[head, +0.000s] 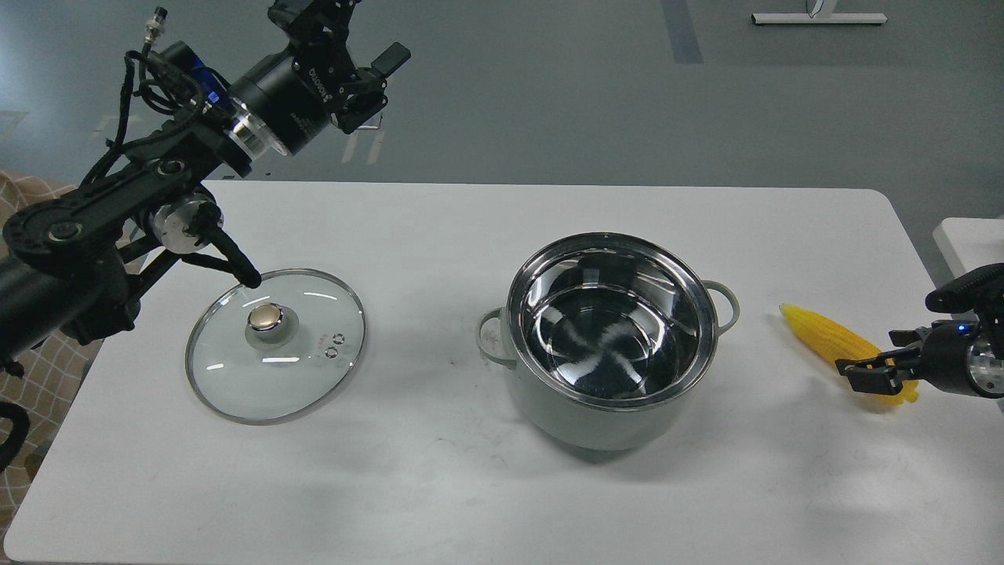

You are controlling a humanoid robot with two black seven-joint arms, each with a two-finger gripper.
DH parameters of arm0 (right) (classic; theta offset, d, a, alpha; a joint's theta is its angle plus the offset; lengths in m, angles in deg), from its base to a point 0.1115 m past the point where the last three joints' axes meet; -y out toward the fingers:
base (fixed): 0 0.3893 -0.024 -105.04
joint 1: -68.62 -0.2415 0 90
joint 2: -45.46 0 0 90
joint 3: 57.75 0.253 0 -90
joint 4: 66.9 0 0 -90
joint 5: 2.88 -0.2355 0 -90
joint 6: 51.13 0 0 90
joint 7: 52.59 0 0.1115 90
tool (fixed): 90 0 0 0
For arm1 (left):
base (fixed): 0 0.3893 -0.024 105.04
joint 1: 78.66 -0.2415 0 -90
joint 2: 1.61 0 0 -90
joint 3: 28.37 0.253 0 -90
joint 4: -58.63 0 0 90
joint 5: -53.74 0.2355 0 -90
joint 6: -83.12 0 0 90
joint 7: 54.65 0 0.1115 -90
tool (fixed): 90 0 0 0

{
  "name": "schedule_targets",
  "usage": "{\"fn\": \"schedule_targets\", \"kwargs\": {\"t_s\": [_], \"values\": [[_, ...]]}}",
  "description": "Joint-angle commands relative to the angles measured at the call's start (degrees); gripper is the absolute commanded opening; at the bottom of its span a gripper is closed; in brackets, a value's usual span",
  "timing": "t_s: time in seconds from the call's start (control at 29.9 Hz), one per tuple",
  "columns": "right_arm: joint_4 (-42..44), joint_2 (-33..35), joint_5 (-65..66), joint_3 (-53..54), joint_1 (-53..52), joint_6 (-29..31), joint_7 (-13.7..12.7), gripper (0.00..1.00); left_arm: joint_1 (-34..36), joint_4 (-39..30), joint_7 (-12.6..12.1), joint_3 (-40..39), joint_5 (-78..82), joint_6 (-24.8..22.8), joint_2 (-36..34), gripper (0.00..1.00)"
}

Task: Open pot and put corn in
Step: 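Lower the right gripper onto the yellow corn cob and grasp it, then lift the corn and carry it over the open pot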

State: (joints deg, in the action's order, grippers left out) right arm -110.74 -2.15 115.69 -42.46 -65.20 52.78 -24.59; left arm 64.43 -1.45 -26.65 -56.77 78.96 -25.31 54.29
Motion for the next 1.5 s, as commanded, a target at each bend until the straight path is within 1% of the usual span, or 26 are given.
{"fn": "schedule_targets", "kwargs": {"t_s": [0.0,0.03,0.07,0.17,0.23,0.3,0.33,0.37,0.4,0.53,0.6,0.7,0.8,0.87,0.94,1.07,1.24,1.47], "values": [[1.3,-1.5,0.8,-1.5,-0.3,-1.0,0.0,0.37,0.0,0.0,0.0,-0.1,0.0,0.0,0.1,0.98],[1.3,-1.6,0.8,-1.8,-0.4,-1.1,0.0,0.3,0.0,0.0,0.0,-0.1,0.0,0.0,0.1,0.98],[1.3,-1.5,0.8,-2.0,-0.4,-1.2,0.0,0.18,0.0,0.0,0.0,-0.1,0.0,0.0,0.1,0.98],[1.0,-1.2,0.8,-2.1,-0.5,-1.3,0.0,0.0,0.0,0.0,0.0,-0.1,0.0,0.0,0.1,0.98],[0.5,-0.6,0.8,-2.1,-0.7,-1.3,0.0,0.0,0.0,0.0,0.0,-0.1,0.0,0.0,0.1,0.98],[-1.9,0.8,0.7,-2.0,-1.3,-1.4,0.0,0.0,0.0,0.0,0.0,-0.1,0.0,0.0,0.1,0.98],[-4.6,2.5,0.6,-1.9,-2.1,-1.7,0.0,0.0,0.1,0.0,0.0,-0.1,0.0,0.0,0.1,0.98],[-4.7,2.5,0.6,-1.9,-2.1,-1.7,0.0,0.0,0.1,0.0,0.0,-0.1,0.0,0.0,0.1,0.98],[-7.4,4.6,0.5,-1.8,-3.3,-1.8,0.0,0.0,0.1,0.0,0.0,-0.2,0.0,0.0,0.2,0.98],[-15.5,11.0,-0.3,-1.8,-11.9,-1.1,0.0,0.0,0.1,0.0,0.0,-0.2,0.0,0.0,0.4,0.97],[-17.5,11.7,-0.5,-1.9,-14.6,-0.6,0.0,0.0,0.1,-0.1,0.0,-0.2,0.0,0.0,0.6,0.98],[-19.3,11.9,-1.5,-2.1,-21.3,2.3,0.0,0.0,0.1,0.0,0.0,-0.2,0.0,0.0,0.9,0.98],[-19.6,10.4,-4.1,-3.3,-26.7,4.8,0.0,0.0,0.2,0.0,0.0,-0.2,0.5,0.0,1.5,0.98],[-19.5,6.4,-6.1,-6.9,-31.7,5.9,0.0,0.0,0.2,0.0,0.0,-0.1,0.6,0.1,1.5,0.98],[-19.7,1.4,-8.7,-14.5,-37.7,6.1,0.0,0.0,0.2,0.0,0.0,-0.1,0.6,0.1,1.5,0.98],[-21.4,-3.2,-12.8,-19.8,-41.5,6.1,0.0,0.0,0.2,0.0,0.0,-0.2,0.6,0.1,1.5,0.98],[-25.5,-7.3,-16.9,-24.1,-41.5,6.9,0.0,0.0,0.2,0.1,0.0,-0.3,0.7,0.1,1.7,0.98],[-26.6,-10.6,-16.9,-27.9,-39.7,6.9,0.0,0.0,0.1,0.1,0.0,-0.4,0.7,0.1,1.8,0.98]]}}
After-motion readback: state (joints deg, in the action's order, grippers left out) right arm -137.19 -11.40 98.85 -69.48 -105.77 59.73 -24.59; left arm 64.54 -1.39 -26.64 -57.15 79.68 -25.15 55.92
